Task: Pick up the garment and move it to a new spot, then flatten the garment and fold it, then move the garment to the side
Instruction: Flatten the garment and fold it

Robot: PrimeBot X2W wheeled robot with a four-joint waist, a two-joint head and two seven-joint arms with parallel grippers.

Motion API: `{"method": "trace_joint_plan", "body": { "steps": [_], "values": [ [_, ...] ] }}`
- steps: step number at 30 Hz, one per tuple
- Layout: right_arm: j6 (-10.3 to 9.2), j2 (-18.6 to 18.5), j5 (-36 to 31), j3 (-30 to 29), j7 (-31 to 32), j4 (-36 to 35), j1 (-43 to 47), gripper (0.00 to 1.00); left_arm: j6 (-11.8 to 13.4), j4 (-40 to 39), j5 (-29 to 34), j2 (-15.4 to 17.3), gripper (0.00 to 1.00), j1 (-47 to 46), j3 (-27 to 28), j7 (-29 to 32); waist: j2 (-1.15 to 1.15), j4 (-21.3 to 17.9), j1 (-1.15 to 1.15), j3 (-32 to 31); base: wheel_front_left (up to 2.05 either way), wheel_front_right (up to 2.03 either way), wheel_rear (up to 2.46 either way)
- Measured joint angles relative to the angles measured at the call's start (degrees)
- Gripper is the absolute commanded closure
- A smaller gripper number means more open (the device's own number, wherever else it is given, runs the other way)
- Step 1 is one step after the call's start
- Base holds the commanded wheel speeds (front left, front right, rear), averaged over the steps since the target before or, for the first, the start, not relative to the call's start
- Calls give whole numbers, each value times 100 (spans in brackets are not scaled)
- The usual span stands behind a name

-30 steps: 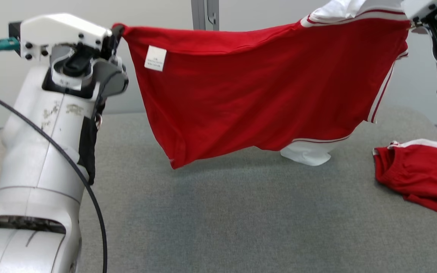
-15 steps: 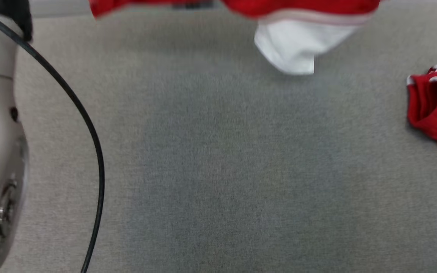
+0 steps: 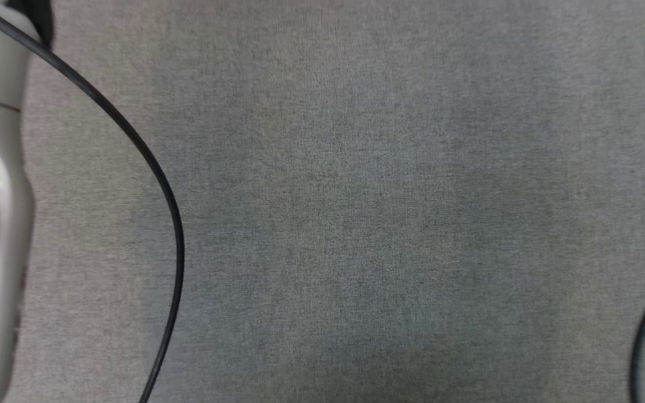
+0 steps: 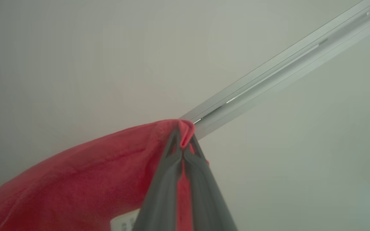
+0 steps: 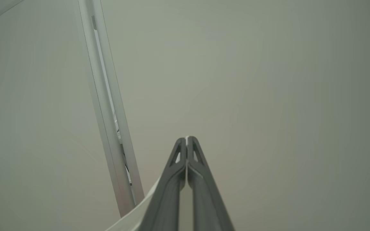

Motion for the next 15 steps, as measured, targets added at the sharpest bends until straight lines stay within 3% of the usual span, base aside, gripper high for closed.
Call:
{"method": "trace_joint_plan", "body": {
  "steps": [4,15],
  "values": [
    [0,49,267,78,1,89,614,100,-279,196,-122,-13,100,437,-261,-26,0,-31,0,214,0,0,0],
    [0,97,1569,768,1,444,2259,100,-289,882,-641,-14,100,1730,-304,-40,0,-111,0,28,0,0,0]
  ]
}}
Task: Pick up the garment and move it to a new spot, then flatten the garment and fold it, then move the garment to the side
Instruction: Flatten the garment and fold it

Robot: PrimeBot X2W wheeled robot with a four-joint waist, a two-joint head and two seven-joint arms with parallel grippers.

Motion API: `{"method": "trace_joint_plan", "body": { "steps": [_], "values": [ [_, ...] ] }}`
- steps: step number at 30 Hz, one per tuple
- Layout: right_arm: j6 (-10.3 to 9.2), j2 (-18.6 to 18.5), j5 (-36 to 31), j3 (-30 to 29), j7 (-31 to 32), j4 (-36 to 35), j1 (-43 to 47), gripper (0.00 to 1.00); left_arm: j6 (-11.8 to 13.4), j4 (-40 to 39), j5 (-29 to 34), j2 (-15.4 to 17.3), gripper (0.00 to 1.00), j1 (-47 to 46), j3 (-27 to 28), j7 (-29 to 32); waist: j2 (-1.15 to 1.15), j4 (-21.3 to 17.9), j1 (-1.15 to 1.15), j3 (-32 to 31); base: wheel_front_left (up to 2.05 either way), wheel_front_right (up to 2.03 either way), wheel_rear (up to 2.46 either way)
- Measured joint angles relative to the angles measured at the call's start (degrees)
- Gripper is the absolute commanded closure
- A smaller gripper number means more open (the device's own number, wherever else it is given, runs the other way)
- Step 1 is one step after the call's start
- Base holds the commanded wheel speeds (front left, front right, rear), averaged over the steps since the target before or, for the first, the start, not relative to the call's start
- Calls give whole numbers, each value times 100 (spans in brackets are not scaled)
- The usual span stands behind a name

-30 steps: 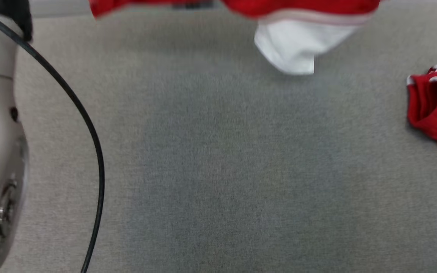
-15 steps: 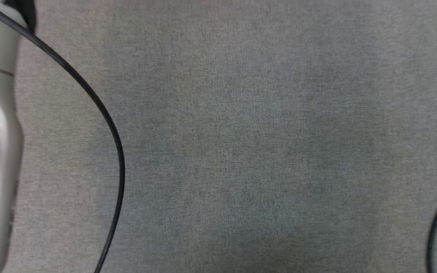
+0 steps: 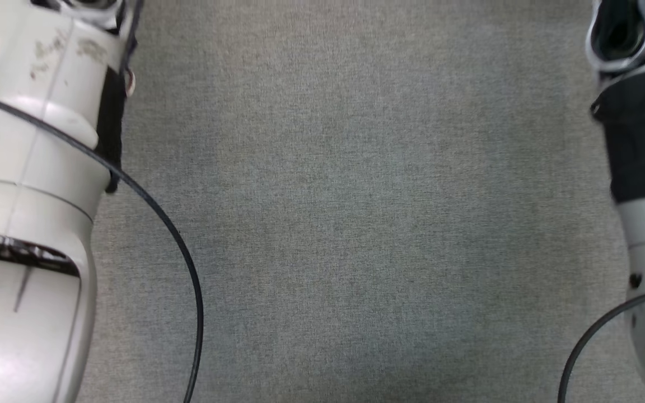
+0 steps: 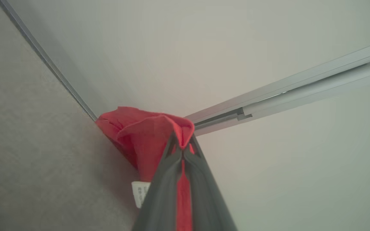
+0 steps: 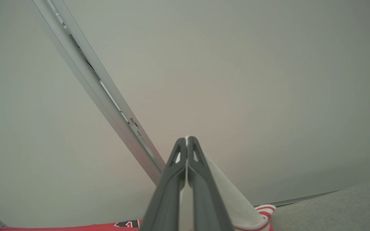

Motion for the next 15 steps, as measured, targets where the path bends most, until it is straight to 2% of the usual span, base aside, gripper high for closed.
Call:
{"method": "trace_joint_plan", "body": {
  "steps": [7,15],
  "values": [
    [0,-37,588,422,0,205,761,100,38,125,-105,3,100,727,-238,220,0,-27,0,-435,0,0,0],
    [0,-174,1407,1270,26,964,1601,100,198,167,-380,0,100,1942,-539,580,0,-64,0,-1207,0,0,0]
  ]
}}
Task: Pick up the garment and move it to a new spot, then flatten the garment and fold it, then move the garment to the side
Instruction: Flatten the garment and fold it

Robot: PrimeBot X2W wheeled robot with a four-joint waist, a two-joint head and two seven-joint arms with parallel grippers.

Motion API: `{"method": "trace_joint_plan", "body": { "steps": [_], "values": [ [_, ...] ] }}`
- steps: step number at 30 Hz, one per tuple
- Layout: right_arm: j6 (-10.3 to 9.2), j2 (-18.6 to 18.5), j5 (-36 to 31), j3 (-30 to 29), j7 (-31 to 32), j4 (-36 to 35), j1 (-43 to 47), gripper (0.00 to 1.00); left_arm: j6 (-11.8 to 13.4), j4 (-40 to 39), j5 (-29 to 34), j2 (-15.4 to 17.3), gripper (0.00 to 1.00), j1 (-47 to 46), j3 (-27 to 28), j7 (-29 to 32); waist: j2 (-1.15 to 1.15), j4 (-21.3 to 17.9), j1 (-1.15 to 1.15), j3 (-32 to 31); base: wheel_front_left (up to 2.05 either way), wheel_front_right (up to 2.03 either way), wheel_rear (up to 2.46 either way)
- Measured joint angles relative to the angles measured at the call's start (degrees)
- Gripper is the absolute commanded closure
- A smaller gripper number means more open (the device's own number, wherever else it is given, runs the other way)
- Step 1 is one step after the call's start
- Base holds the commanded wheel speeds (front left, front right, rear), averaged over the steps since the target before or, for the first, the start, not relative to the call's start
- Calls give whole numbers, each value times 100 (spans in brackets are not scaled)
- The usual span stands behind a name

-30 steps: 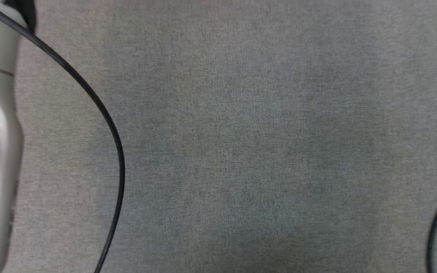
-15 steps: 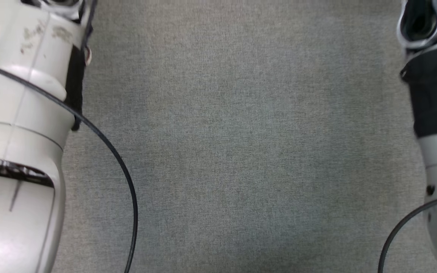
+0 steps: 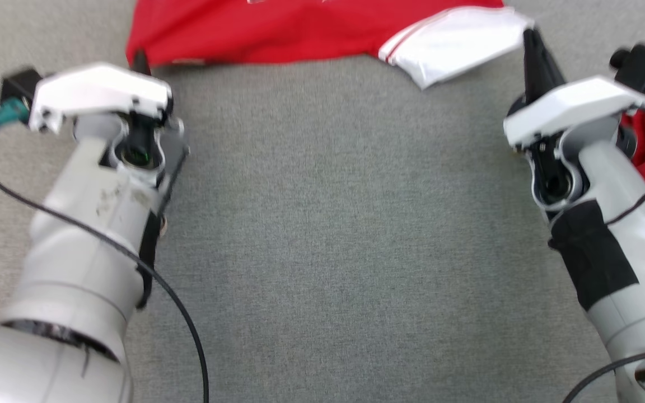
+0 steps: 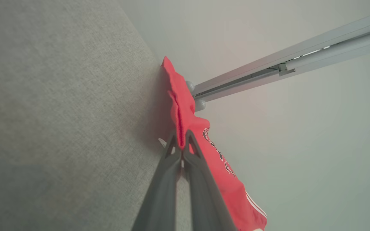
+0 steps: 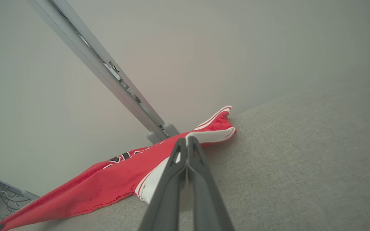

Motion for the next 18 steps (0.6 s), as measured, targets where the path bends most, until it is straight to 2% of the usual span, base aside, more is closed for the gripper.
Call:
{"method": "trace_joint_plan", "body": {
  "steps": [10,18],
  "values": [
    [0,-267,911,508,419,435,707,100,-153,-224,-189,-5,100,1193,-644,433,0,60,0,-787,0,0,0],
    [0,-452,1394,929,1402,558,1285,100,-210,-165,46,-8,100,1759,-1185,347,0,127,0,-1364,0,0,0]
  ]
}}
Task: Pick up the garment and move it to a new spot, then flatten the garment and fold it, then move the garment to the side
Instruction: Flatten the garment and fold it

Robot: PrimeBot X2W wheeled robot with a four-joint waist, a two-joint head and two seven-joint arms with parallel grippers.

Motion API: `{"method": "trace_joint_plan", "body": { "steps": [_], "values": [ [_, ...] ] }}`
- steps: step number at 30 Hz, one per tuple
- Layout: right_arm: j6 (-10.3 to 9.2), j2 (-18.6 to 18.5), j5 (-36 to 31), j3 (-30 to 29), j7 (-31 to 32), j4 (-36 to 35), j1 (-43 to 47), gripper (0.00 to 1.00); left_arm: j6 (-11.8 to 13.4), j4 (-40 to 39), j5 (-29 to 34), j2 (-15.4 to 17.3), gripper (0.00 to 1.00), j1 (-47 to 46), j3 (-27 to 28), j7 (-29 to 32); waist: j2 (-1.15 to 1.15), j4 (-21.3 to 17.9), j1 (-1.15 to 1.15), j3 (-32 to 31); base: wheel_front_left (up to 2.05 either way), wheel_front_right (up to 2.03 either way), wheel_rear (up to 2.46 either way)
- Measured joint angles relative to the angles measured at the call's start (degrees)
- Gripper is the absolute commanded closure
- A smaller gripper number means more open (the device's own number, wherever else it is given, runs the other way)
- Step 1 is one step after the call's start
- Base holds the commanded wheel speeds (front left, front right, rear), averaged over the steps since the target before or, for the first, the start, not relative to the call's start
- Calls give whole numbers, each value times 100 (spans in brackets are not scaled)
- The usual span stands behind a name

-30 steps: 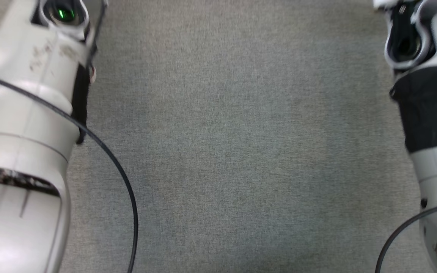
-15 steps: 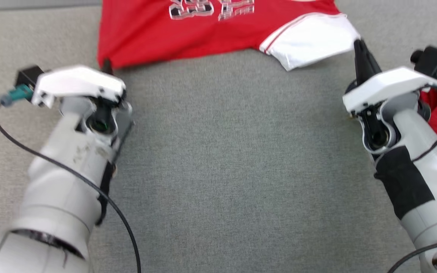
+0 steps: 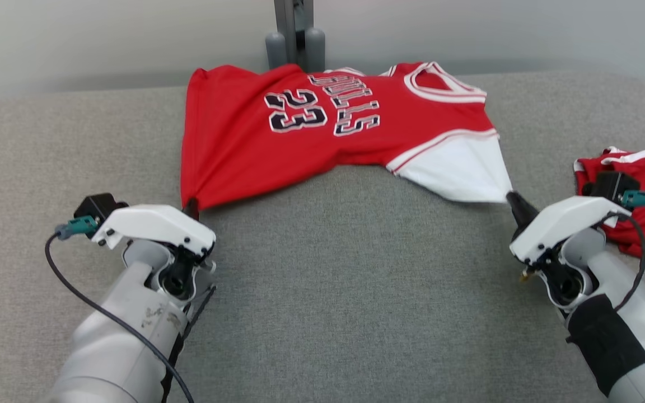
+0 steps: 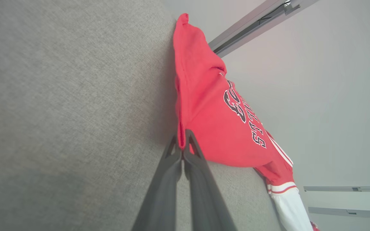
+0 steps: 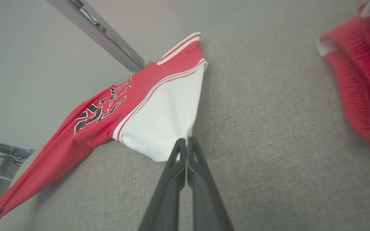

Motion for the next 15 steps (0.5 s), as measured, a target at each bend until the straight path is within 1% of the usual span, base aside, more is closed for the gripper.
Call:
{"method": "trace_joint_plan", "body": {
  "steps": [4,7,11,15],
  "values": [
    [0,-101,194,174,403,-62,238,100,-54,88,142,0,100,199,-179,-96,0,30,0,-250,0,0,0],
    [0,-238,253,380,721,-160,444,100,-76,132,276,12,100,338,-285,-147,0,58,0,-417,0,0,0],
    [0,-423,425,481,1020,-190,593,100,-134,160,375,36,100,519,-380,-241,0,91,0,-622,0,0,0],
    [0,-483,603,635,1482,-289,799,100,-189,185,459,55,100,690,-461,-275,0,122,0,-812,0,0,0]
  ]
}}
